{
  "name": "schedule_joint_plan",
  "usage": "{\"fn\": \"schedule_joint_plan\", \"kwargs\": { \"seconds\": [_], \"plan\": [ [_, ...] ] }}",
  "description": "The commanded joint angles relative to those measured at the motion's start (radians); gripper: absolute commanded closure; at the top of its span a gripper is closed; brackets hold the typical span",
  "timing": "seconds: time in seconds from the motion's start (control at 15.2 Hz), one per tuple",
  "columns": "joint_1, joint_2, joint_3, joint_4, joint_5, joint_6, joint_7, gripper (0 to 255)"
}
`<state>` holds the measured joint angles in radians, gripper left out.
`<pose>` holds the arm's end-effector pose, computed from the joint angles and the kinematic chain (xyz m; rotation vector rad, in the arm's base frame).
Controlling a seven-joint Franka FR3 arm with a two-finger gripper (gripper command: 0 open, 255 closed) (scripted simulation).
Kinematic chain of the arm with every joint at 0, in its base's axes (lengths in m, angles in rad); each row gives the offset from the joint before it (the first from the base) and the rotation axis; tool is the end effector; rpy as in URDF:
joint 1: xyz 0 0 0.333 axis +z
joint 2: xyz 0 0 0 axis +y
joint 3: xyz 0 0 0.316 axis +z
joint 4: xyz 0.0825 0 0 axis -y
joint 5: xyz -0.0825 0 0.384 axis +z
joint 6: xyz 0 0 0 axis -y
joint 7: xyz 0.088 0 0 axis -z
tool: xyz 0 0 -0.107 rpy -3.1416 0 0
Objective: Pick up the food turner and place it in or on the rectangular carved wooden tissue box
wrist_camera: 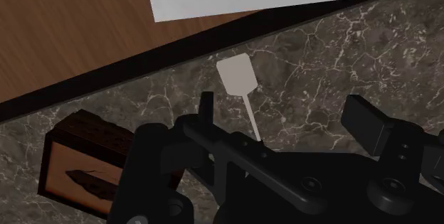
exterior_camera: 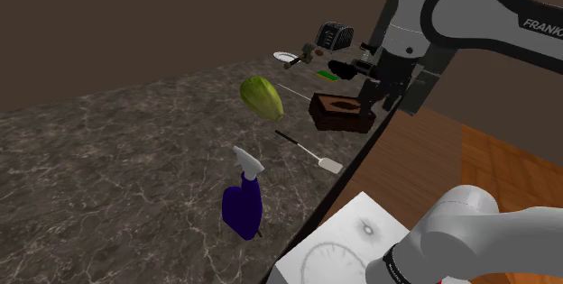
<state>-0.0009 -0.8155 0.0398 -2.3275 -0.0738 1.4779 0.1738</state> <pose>0.2893 0.0071 0.6050 3.0269 -0.2328 -0.0364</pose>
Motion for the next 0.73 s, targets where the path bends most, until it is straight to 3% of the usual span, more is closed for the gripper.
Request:
{"fn": "schedule_joint_plan", "kwargs": {
  "seconds": [0.0,0.66],
  "plan": [
    [0.000,0.000,0.000,0.000,0.000,0.000,0.000,0],
    [0.035,0.169,-0.106,-0.177,-0.024,0.399,-0.176,0]
  ]
}}
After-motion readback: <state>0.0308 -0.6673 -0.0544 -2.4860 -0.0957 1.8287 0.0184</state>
